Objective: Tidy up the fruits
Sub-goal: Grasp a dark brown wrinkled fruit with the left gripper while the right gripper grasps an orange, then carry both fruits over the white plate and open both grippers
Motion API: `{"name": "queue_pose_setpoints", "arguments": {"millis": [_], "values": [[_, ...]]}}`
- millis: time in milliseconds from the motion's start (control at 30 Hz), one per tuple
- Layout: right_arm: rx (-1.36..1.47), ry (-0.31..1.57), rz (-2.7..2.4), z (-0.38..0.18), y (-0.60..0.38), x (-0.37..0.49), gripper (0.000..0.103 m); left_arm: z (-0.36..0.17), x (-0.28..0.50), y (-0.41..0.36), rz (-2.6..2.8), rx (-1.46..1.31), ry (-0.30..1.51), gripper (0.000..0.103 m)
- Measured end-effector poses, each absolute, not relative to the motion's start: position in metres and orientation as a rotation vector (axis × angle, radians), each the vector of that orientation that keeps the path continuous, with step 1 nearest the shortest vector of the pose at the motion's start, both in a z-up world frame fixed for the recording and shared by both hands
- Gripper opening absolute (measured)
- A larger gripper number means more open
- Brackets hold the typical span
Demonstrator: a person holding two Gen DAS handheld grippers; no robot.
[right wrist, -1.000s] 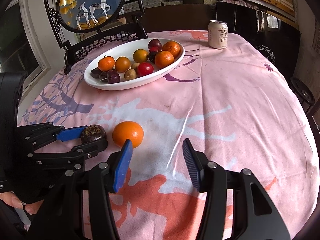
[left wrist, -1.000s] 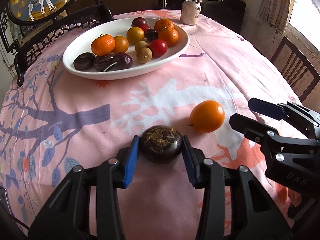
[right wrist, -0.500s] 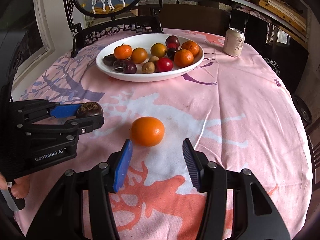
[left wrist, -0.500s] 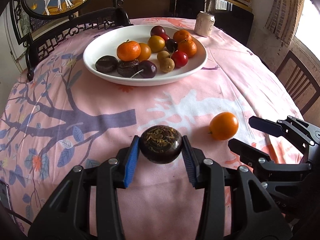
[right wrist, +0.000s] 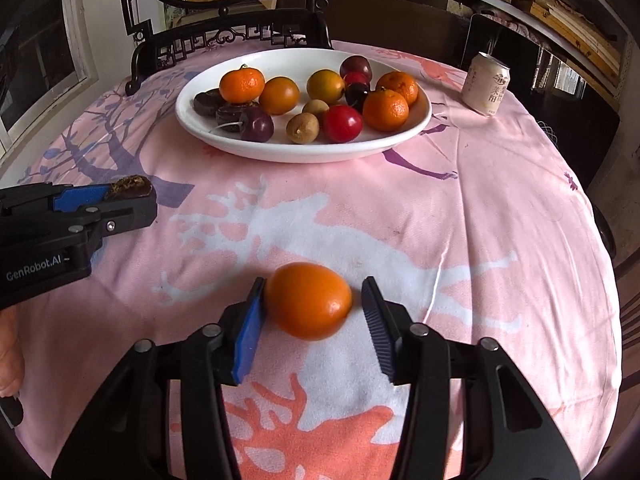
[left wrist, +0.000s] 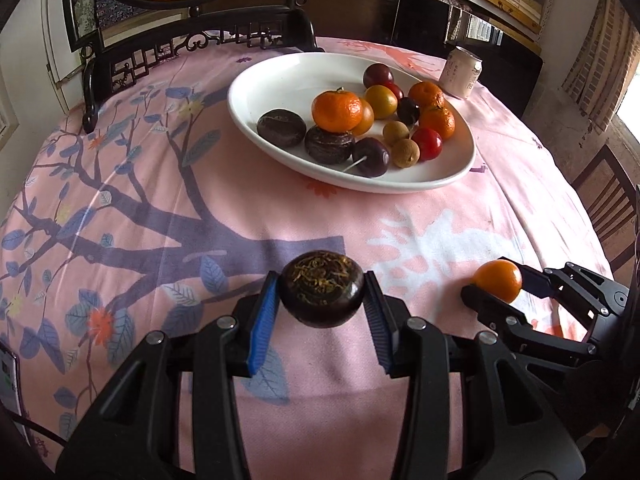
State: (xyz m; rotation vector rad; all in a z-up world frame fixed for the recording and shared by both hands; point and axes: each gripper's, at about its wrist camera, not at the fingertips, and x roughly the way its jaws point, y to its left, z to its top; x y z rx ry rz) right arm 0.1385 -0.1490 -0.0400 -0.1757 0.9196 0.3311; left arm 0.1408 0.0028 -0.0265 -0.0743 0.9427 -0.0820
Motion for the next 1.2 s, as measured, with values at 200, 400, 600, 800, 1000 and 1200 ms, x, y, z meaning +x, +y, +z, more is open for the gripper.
{"name": "queue_pose_setpoints", "arguments": {"millis": [200,400,600,800,1000,1200], "values": [[-0.140,0.901,0.302,-0.035,-0.157,0.133,0.040,-0.029,0.141,0.002,-0.072,-0.068,0.942,0.043],[-0.102,0.841,0.315,-0.015,-0.173,0.112,0.040,-0.026,0.139,-0.002,-0.096,-0.079,0.950,0.043],[-0.063,0.752,0.303,0.015,-0.186,0.109,0.040,0.013,0.135,0.001,-0.125,-0.102,0.881,0.043],[-0.071,0.662,0.269,0.036,-0.179,0.140,0.040,0.050,0.171,-0.001,-0.064,-0.051,0.831,0.043],[-0.061,0.663,0.293,0.033,-0.156,0.184,0.040,0.051,0.236,0.009,0.062,-0.056,0.849,0.043],[-0.087,0.686,0.306,0.025,-0.135,0.221,0.040,0.036,0.277,0.018,0.102,-0.083,0.887,0.043]]}}
